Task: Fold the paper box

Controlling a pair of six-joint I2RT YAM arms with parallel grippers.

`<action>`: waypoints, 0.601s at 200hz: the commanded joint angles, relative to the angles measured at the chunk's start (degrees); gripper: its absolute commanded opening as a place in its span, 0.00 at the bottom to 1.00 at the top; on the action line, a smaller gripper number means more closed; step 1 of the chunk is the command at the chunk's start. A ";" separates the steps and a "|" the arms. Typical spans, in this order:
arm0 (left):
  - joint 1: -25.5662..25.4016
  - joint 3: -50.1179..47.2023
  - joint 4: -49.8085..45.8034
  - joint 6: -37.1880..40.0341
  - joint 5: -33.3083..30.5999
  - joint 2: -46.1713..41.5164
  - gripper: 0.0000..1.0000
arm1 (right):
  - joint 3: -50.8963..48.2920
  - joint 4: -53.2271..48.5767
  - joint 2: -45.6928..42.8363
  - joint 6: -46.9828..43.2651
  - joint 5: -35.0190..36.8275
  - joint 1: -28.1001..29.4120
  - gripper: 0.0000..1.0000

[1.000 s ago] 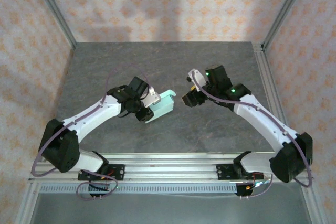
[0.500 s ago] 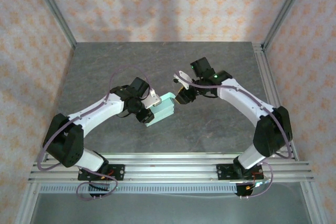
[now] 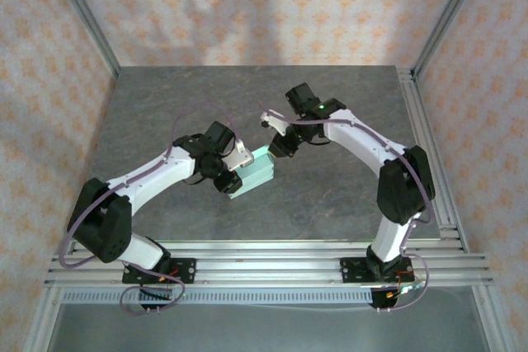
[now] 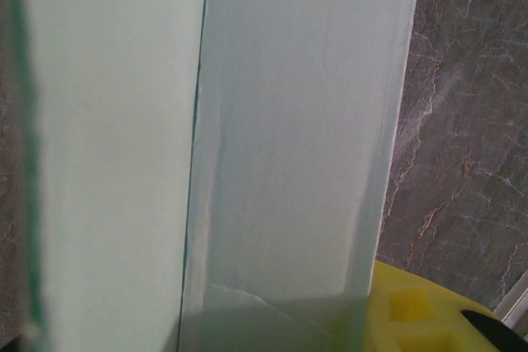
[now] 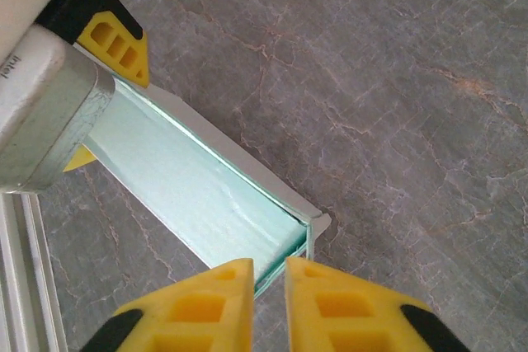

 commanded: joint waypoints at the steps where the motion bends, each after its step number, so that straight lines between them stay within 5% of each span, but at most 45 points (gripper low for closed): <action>1: 0.20 0.44 -2.69 1.34 -0.75 1.09 0.28 | 3.11 -3.14 1.32 -1.16 -1.55 0.53 0.11; 120: 0.11 0.62 -2.70 1.15 -1.27 1.42 0.29 | 4.32 -4.14 2.57 0.90 0.45 0.97 0.00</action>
